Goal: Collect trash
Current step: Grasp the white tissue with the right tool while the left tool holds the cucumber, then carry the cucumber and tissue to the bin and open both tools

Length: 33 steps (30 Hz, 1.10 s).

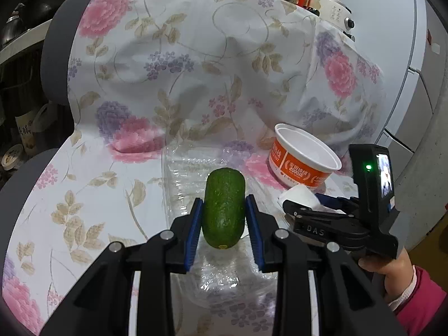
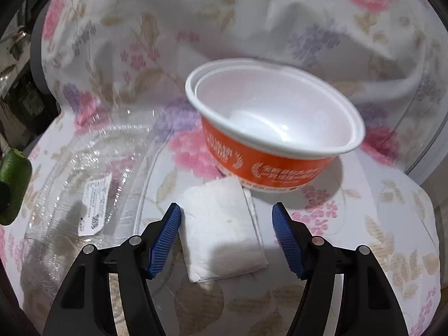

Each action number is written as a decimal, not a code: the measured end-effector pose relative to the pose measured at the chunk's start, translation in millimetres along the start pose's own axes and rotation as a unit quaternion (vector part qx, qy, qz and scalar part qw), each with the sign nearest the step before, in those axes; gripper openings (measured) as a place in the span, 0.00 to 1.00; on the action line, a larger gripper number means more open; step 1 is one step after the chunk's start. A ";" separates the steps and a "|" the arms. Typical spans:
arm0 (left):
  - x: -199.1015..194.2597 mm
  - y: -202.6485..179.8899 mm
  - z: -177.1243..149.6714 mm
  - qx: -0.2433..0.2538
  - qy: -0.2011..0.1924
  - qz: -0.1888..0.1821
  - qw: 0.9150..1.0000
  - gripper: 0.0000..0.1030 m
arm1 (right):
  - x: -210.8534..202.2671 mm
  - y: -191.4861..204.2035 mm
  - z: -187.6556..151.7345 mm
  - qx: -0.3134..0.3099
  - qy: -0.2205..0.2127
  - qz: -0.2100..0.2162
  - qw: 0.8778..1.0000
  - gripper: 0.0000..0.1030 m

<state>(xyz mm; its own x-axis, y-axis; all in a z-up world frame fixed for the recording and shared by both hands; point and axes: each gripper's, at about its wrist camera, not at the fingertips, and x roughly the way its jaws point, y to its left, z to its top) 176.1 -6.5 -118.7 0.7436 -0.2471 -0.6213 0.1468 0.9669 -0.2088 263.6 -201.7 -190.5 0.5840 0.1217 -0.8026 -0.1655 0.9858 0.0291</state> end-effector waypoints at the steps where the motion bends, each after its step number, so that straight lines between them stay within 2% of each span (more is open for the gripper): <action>1: 0.4 0.7 -0.7 -0.001 0.001 0.000 1.000 0.28 | 0.0 -0.5 0.6 0.002 0.000 0.001 1.000 0.66; 3: 0.4 1.8 -2.1 -0.001 0.002 0.001 1.000 0.29 | 0.1 0.4 0.4 -0.001 0.000 0.004 1.000 0.63; 5: -1.3 2.4 -3.5 -0.002 0.003 0.002 1.000 0.29 | -3.2 4.5 -0.7 -0.008 -0.003 0.014 1.000 0.51; 6: -2.7 2.5 -4.0 -0.002 0.003 0.003 1.000 0.29 | -4.5 7.1 -1.2 -0.013 -0.005 0.011 1.000 0.41; 7: -4.2 2.1 -4.1 -0.002 0.003 0.004 1.000 0.29 | -7.4 9.4 -1.7 -0.018 -0.009 0.006 1.000 0.27; 9: -9.5 0.8 -4.1 -0.001 0.001 0.004 1.000 0.28 | -17.0 10.8 -2.6 -0.016 -0.024 0.010 1.000 0.11; 15: -34.5 -17.6 -3.5 0.014 -0.016 -0.007 1.000 0.29 | -87.9 -5.4 -13.9 0.011 -0.097 0.027 0.995 0.09; 21: -56.6 -71.4 -18.6 0.059 -0.020 -0.048 0.997 0.29 | -168.4 -34.0 -55.7 0.039 -0.152 0.024 0.987 0.09; 27: -61.6 -136.0 -49.8 0.112 0.000 -0.106 0.988 0.29 | -216.7 -71.3 -110.5 0.084 -0.168 -0.002 0.982 0.09; 33: -62.2 -189.9 -78.5 0.162 0.024 -0.144 0.976 0.29 | -248.5 -102.9 -170.7 0.119 -0.170 -0.056 0.976 0.09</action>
<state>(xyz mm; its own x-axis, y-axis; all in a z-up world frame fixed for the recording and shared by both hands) 50.8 -179.7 -99.7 0.6113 -0.5061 -0.6084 0.5491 0.8249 -0.1343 -0.1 -353.1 -95.8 0.8252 0.0026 -0.5648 0.0810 0.9891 0.1228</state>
